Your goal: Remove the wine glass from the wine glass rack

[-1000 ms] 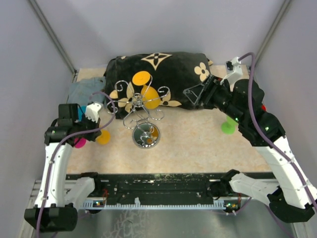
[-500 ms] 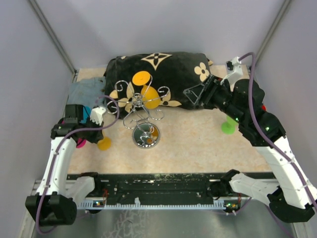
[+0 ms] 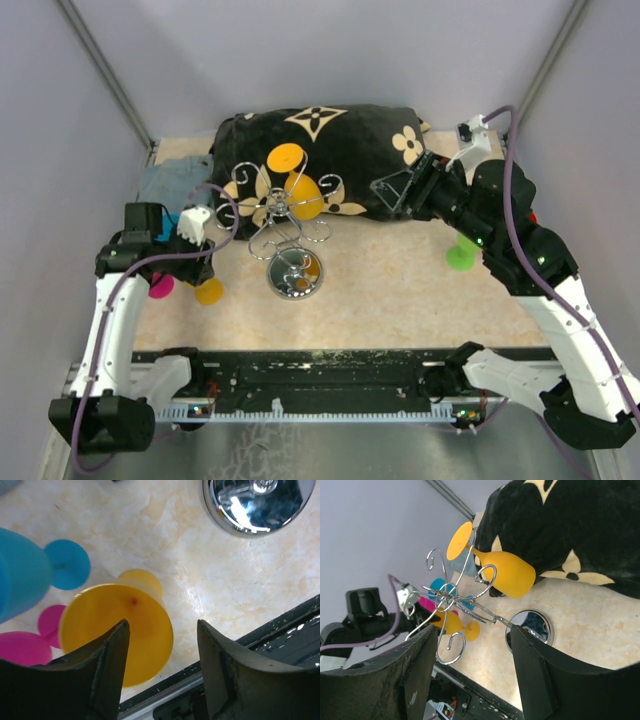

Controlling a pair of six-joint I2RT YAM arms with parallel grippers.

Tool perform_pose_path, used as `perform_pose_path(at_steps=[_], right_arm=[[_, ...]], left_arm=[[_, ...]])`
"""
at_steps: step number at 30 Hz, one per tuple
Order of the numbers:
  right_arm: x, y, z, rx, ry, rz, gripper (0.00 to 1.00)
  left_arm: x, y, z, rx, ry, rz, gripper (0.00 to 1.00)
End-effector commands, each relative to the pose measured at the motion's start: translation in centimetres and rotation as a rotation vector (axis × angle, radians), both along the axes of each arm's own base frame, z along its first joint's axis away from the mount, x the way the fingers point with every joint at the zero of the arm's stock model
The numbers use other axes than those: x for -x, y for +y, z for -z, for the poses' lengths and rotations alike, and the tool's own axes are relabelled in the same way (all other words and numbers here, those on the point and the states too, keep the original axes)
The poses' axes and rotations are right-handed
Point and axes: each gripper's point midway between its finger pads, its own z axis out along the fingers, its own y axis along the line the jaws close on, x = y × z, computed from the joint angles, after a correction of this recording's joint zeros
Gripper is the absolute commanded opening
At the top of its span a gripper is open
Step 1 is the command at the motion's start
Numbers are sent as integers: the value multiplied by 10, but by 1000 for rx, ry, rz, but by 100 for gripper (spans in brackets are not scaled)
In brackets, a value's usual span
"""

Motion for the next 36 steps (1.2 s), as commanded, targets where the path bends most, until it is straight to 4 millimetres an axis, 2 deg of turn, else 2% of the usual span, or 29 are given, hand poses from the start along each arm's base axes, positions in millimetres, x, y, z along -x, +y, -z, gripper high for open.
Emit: perform_pose_path(at_steps=[1, 5, 7, 14, 18, 21, 23, 28, 32, 36], right_arm=[[4, 0, -34, -55, -77, -16, 61], [-1, 9, -45, -58, -86, -46, 61], [-12, 22, -47, -35, -69, -74, 61], [-66, 72, -57, -17, -4, -218, 61], [-101, 90, -57, -82, 48, -306, 60], [-126, 101, -45, -130, 108, -375, 60], [-135, 106, -41, -149, 132, -414, 60], [-144, 114, -34, -143, 161, -456, 59], [-137, 109, -41, -139, 137, -445, 59], [-125, 97, -49, -113, 110, -404, 60]], left_arm=[[-13, -5, -59, 27, -128, 18, 67], [-19, -7, -111, 38, -223, 22, 74], [-23, -8, -144, 44, -291, 18, 75], [-33, -13, -244, 111, -528, -37, 77], [-32, -17, -286, 181, -647, -78, 79], [-31, -23, -301, 254, -683, -92, 80], [-31, -31, -307, 317, -684, -91, 80], [-46, -48, -318, 472, -655, -90, 81], [-74, -63, -322, 577, -588, -52, 82], [-117, -71, -320, 676, -503, 4, 81]])
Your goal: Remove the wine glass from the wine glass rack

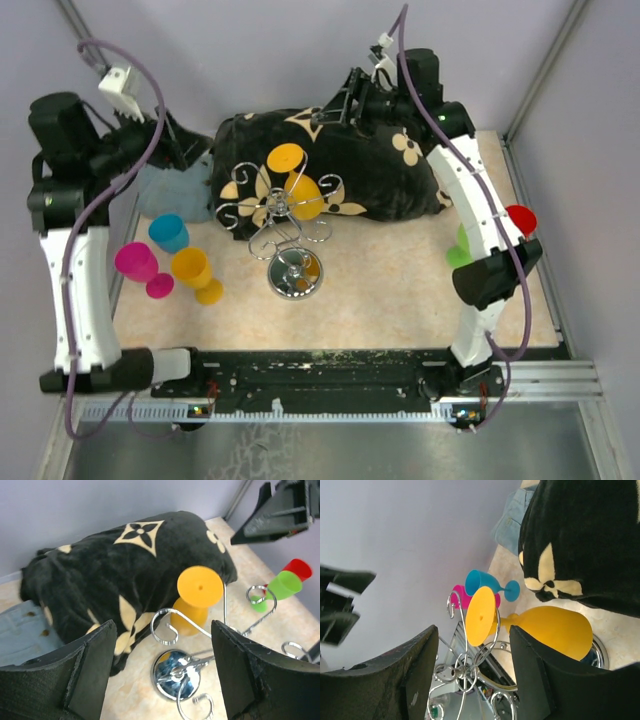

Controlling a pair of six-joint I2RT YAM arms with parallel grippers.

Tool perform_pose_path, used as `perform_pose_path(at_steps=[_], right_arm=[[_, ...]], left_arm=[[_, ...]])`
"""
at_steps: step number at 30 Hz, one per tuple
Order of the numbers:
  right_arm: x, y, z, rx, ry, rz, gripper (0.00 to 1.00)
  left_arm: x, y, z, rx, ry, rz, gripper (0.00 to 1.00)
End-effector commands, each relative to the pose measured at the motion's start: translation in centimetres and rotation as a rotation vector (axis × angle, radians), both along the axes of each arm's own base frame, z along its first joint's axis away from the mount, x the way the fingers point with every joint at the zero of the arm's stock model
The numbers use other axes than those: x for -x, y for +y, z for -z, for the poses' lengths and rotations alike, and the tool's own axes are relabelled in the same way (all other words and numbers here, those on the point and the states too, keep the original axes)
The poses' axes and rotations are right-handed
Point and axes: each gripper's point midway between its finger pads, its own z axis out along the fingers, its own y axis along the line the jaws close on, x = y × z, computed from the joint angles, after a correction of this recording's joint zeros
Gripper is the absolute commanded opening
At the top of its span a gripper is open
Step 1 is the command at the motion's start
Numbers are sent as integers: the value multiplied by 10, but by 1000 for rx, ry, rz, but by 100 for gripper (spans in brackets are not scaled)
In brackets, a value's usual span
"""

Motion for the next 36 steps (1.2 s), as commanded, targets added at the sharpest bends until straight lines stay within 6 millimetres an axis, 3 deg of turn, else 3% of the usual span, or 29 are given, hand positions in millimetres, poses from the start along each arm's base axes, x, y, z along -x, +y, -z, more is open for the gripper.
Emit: perform_pose_path(at_steps=[1, 7, 11, 15, 20, 27, 36], right_arm=[[40, -21, -63, -31, -174, 17, 60], [81, -56, -74, 11, -239, 110, 62], [102, -72, -62, 31, -224, 155, 62], [121, -86, -54, 35, -213, 197, 62], [129, -94, -50, 32, -203, 230, 62], [134, -99, -53, 44, -211, 245, 62], [135, -99, -50, 55, -211, 234, 62]], left_arm=[[-45, -14, -7, 153, 67, 147, 81], [-94, -16, 21, 360, 267, 338, 76], [-100, -26, 41, 482, 397, 484, 74], [-107, -32, 48, 540, 467, 553, 71], [-115, -48, 65, 577, 564, 601, 69], [-108, -81, 106, 573, 716, 660, 64], [-90, -97, 115, 573, 779, 719, 58]])
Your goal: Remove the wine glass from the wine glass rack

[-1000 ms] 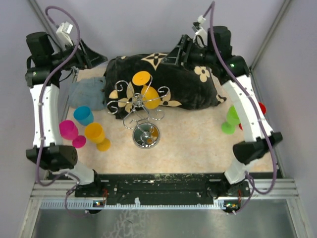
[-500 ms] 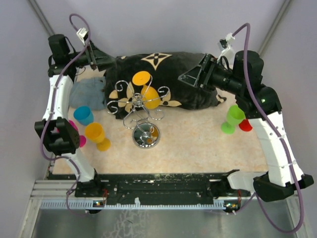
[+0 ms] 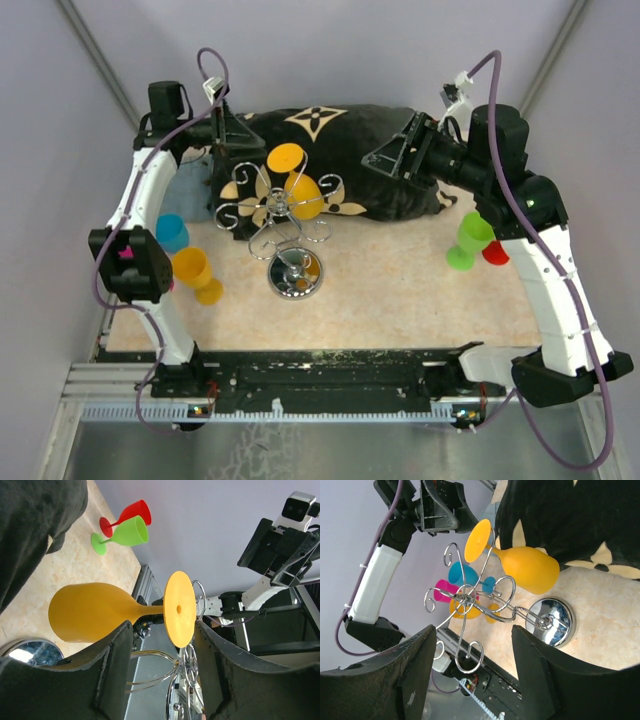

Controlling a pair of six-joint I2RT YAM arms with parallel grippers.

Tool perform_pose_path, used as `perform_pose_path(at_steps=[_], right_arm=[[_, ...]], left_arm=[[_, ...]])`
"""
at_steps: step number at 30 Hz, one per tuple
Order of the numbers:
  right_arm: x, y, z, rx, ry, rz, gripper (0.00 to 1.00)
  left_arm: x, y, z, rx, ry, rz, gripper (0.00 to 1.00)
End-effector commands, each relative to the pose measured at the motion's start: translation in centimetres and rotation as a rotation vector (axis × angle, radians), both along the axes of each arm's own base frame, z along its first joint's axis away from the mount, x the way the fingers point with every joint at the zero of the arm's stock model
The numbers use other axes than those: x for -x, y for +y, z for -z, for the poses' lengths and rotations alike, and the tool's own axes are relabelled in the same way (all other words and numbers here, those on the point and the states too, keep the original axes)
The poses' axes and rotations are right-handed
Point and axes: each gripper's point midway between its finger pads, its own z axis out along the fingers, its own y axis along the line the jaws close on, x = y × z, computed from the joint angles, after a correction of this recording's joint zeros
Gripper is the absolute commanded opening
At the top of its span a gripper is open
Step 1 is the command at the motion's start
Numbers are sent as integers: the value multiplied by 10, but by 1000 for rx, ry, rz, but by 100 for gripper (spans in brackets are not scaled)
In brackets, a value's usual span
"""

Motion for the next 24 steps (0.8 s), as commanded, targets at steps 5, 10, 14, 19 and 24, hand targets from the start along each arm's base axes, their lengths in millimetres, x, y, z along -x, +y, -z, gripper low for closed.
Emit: perform_pose_path(at_steps=[5, 10, 14, 19, 24], right_arm=[[5, -1, -16, -14, -69, -11, 62], [3, 2, -15, -18, -69, -21, 62], [3, 2, -15, -18, -70, -24, 62], [4, 1, -15, -15, -70, -24, 62], [4, 2, -15, -16, -72, -27, 62]], left_arm=[[24, -1, 2, 15, 18, 66, 54], [27, -5, 3, 18, 25, 84, 52], [26, -10, 0, 14, 15, 94, 53], [29, -18, -1, 13, 15, 114, 53], [31, -22, -4, 13, 6, 127, 50]])
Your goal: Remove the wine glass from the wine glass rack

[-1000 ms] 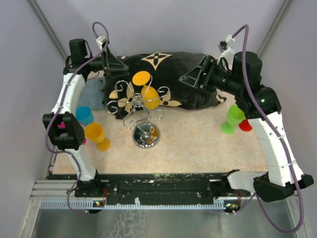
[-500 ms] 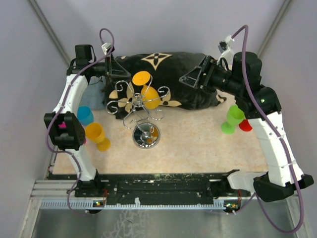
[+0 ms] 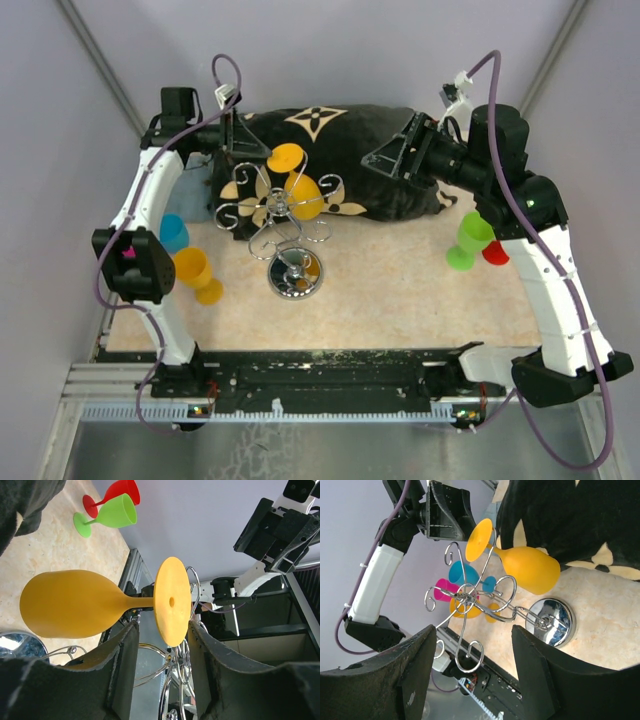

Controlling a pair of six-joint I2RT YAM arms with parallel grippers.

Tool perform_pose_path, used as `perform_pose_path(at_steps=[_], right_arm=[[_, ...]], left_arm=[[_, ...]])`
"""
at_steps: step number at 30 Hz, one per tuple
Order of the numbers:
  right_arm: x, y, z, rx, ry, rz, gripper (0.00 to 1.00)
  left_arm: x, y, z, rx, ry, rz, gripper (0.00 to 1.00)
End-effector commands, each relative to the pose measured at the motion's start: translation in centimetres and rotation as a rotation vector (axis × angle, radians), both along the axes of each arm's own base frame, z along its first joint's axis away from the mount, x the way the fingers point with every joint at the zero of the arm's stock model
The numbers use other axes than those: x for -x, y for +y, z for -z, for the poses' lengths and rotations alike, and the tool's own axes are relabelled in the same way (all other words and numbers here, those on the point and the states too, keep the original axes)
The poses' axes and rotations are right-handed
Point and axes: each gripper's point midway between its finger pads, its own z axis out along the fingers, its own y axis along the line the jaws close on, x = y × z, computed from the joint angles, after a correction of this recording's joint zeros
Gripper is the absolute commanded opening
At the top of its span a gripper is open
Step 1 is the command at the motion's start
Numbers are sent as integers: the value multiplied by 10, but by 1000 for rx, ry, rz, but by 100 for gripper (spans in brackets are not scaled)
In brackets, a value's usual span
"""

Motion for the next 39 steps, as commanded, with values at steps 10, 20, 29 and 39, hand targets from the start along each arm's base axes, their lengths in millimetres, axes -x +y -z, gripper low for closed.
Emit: perform_pose_path(at_steps=[10, 20, 29, 39], right_arm=[[5, 1, -18, -22, -72, -24, 62], [4, 2, -18, -26, -74, -27, 62], [4, 3, -16, -26, -73, -28, 62], [3, 4, -13, -27, -70, -30, 62]], left_arm=[[6, -4, -10, 11, -48, 30, 40], [9, -4, -13, 15, -55, 35, 23], [8, -3, -18, 10, -53, 21, 0], [10, -1, -40, 15, -70, 13, 0]])
